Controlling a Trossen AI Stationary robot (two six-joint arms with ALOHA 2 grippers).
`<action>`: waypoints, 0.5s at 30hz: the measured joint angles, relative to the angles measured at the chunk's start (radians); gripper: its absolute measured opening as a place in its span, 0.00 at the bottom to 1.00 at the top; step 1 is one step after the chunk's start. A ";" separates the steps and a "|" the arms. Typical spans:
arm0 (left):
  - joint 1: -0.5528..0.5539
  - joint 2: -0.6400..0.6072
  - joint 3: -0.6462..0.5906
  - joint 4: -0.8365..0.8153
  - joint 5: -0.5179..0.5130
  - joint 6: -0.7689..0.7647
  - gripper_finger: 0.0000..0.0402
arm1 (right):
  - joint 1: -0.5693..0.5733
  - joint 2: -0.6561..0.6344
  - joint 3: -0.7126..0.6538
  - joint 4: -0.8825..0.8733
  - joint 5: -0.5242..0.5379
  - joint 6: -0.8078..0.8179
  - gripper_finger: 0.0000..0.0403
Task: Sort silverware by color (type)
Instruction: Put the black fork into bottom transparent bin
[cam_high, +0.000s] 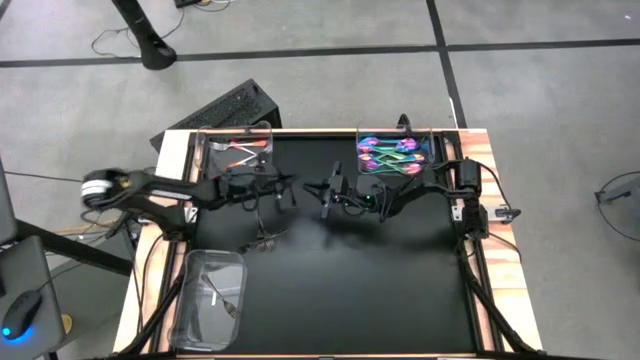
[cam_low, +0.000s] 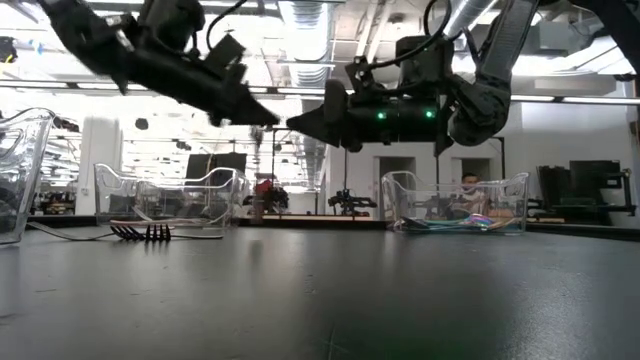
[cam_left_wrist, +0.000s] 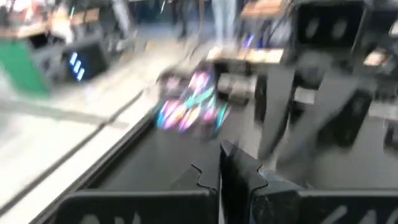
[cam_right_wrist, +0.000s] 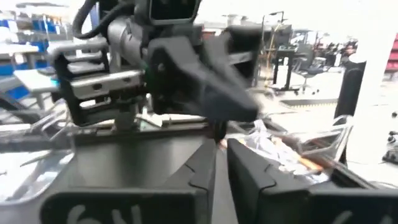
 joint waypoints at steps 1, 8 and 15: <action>0.000 -0.056 0.009 -0.121 -0.025 -0.009 0.00 | 0.003 0.000 0.000 0.012 0.000 0.000 0.17; -0.002 -0.418 0.125 -0.864 0.042 -0.232 0.00 | 0.013 0.000 0.000 0.033 0.002 0.102 0.25; -0.040 -0.641 0.284 -1.252 0.087 -0.415 0.00 | 0.011 0.000 0.001 -0.036 0.003 0.197 0.26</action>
